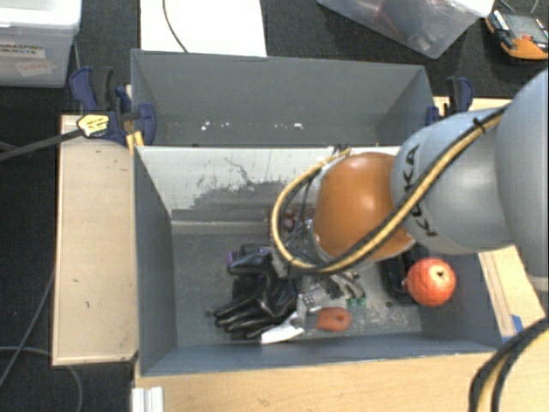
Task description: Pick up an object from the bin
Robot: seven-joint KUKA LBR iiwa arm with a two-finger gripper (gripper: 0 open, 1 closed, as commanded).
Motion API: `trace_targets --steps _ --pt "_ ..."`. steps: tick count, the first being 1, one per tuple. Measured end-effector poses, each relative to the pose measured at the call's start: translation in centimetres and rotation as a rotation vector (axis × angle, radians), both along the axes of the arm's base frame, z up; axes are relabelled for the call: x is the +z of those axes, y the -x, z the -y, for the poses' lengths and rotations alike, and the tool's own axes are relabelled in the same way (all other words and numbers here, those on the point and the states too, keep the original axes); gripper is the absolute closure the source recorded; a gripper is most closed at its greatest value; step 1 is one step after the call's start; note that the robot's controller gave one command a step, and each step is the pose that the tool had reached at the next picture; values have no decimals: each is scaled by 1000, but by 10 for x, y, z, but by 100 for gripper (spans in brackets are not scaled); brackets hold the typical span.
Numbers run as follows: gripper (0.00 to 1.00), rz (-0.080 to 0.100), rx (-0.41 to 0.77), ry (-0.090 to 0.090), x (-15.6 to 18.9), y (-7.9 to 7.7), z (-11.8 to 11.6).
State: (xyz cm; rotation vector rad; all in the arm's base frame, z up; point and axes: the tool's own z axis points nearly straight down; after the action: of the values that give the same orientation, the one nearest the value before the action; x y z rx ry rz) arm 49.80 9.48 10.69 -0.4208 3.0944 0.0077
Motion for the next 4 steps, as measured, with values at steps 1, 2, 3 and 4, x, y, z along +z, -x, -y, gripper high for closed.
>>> trace_targets --steps 1,2,3,4 --pt "100 6 -193 -6 18 5 2" --pt "100 6 -195 -6 18 5 2" --pt "100 -5 -251 -7 -25 -8 21" --pt "100 5 -248 -11 -21 0 29"
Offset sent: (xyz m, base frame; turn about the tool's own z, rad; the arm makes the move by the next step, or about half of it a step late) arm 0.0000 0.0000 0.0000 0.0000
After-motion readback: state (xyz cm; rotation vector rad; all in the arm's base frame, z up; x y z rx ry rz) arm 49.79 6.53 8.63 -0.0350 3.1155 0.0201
